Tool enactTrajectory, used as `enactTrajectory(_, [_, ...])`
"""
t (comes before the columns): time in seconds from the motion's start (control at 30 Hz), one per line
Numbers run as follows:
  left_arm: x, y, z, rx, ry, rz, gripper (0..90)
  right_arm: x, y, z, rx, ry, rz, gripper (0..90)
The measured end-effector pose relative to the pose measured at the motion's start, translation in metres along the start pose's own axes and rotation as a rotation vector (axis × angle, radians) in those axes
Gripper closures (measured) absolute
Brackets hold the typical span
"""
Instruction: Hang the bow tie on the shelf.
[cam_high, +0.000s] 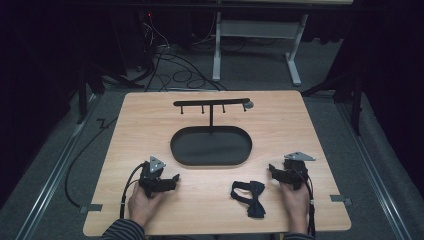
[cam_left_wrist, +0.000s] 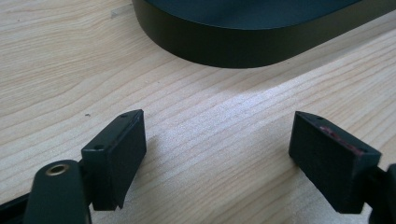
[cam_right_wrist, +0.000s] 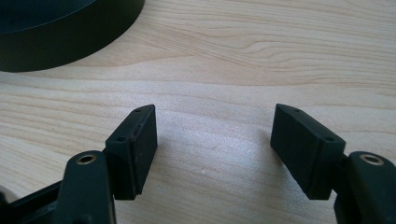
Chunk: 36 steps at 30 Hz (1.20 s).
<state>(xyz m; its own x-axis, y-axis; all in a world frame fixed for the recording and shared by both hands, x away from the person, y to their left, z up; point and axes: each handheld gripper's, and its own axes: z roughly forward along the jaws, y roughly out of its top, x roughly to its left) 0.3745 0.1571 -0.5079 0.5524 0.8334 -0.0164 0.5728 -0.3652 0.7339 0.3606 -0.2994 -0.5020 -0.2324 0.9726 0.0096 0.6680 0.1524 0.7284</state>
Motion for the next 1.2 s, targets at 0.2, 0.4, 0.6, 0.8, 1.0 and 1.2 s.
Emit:
enactTrajectory(0.2, [0.0, 0.0, 0.0, 0.0, 0.0, 0.0, 19.4, 0.0, 0.0, 0.0, 0.0, 0.0, 0.0, 32.9])
enactTrajectory(0.4, [0.0, 0.0, 0.0, 0.0, 0.0, 0.0, 19.4, 0.0021, 0.0, 0.0005, 0.003, -0.012, -0.019, 32.9])
enactTrajectory(0.6, [0.0001, 0.0, 0.0, 0.0, 0.0, 0.0, 19.4, 0.0023, 0.0002, 0.0004, 0.004, -0.011, -0.015, 33.3])
enactTrajectory(0.8, [0.0002, 0.0, -0.0001, 0.001, 0.0, -0.001, 19.4, 0.0025, 0.0001, 0.0003, 0.002, -0.007, -0.026, 35.8])
enactTrajectory(1.0, [0.0002, 0.0, -0.0001, 0.001, -0.001, -0.002, 19.5, 0.0021, 0.0, -0.0004, -0.003, -0.01, -0.015, 42.8])
enactTrajectory(1.2, [0.0004, 0.0, -0.0001, -0.001, 0.0, -0.002, 19.5, 0.0001, -0.0012, -0.0036, -0.001, -0.028, 0.005, 49.6])
